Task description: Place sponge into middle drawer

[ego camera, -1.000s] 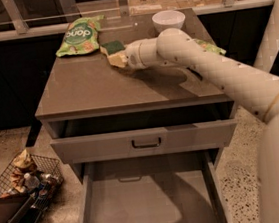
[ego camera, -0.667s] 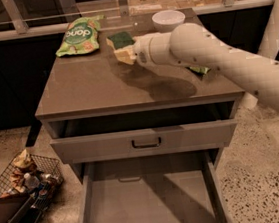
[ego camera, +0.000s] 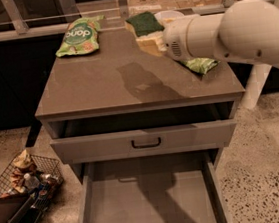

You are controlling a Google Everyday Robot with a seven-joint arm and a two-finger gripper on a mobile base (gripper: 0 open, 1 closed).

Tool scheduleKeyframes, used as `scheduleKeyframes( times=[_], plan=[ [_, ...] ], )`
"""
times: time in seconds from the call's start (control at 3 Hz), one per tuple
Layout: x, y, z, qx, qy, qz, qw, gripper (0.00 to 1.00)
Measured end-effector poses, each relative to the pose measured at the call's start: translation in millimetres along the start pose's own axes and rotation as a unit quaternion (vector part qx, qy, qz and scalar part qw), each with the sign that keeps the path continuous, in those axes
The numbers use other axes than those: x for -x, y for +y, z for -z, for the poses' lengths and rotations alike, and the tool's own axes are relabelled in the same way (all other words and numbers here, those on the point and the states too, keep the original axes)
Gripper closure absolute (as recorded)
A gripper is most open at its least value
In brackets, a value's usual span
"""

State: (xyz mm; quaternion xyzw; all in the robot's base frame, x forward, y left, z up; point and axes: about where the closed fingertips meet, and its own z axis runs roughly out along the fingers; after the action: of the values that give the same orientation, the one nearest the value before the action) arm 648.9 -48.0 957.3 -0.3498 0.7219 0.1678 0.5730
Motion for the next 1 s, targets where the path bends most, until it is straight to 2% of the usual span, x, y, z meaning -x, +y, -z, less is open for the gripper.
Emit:
scheduleKeyframes(
  times=[0.33, 0.67, 1.0],
  plan=[
    [-7.9, 10.5, 48.4, 0.021, 0.023, 0.013, 0.9994, 1.00],
    [-40.2, 29.8, 86.8, 0.056, 0.050, 0.008, 0.9971, 1.00],
    [-83.7, 55.1, 113.7, 0.089, 0.069, -0.006, 0.9936, 1.00]
  ],
)
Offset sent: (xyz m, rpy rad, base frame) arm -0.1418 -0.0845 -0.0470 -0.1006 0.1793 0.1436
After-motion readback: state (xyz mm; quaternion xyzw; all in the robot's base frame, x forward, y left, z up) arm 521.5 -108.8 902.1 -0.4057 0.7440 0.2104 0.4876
